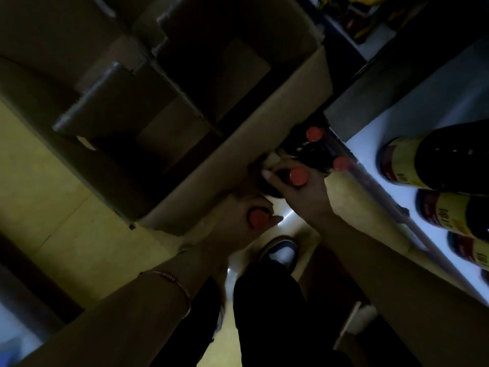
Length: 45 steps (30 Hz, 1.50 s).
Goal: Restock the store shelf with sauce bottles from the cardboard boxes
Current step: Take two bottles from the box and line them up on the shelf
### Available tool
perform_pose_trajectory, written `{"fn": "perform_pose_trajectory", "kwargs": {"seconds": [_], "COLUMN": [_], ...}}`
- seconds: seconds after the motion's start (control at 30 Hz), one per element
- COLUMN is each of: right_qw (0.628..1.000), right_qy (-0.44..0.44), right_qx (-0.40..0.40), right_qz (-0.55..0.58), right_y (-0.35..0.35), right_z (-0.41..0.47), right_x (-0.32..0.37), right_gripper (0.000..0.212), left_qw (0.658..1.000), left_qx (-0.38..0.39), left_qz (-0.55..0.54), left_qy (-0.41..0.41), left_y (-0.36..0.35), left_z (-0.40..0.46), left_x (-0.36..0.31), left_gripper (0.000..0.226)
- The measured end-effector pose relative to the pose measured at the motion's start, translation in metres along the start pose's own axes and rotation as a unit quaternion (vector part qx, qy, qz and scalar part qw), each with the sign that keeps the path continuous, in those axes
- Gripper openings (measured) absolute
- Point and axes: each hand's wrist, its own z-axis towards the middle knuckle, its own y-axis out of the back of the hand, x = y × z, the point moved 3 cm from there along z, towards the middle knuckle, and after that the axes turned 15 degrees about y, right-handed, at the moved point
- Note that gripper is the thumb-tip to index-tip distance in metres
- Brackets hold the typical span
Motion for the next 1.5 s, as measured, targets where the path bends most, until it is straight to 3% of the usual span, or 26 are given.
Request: {"fn": "perform_pose_trajectory", "kwargs": {"seconds": [0.13,0.33,0.57,0.77,1.0,1.13,1.3,1.5], "right_qw": [1.000,0.999,0.997,0.991,0.964,0.941,0.900,0.851], "right_qy": [-0.002,0.016,0.059,0.071,0.155,0.196,0.222,0.235], "right_qx": [0.013,0.023,-0.022,-0.109,-0.210,-0.254,-0.355,-0.446], "right_qz": [0.005,-0.025,-0.039,-0.044,-0.059,-0.106,-0.121,-0.149], "right_y": [0.026,0.072,0.114,0.152,0.189,0.213,0.249,0.297], "right_z": [-0.021,-0.028,-0.041,-0.071,-0.140,-0.185,-0.263,-0.372], "right_x": [0.039,0.115,0.235,0.355,0.511,0.603,0.689,0.749], "right_gripper": [0.016,0.005,0.012,0.012,0.018,0.035,0.026,0.029], "left_qw": [0.998,0.995,0.997,0.991,0.966,0.936,0.897,0.862], "left_qx": [0.033,0.015,-0.014,-0.009,-0.036,0.000,0.055,0.219], "left_qz": [-0.011,-0.077,-0.070,-0.102,-0.062,-0.033,-0.031,-0.034], "left_qy": [0.054,0.056,-0.024,-0.083,-0.249,-0.351,-0.437,-0.455], "left_y": [-0.004,0.043,0.124,0.190,0.253,0.275,0.280,0.240], "left_z": [-0.026,-0.050,-0.090,-0.165,-0.277,-0.337,-0.412,-0.506], "left_x": [-0.024,-0.092,-0.195,-0.297,-0.403,-0.468,-0.546,-0.631], "left_gripper": [0.026,0.026,0.016,0.023,0.031,0.027,0.025,0.017]}}
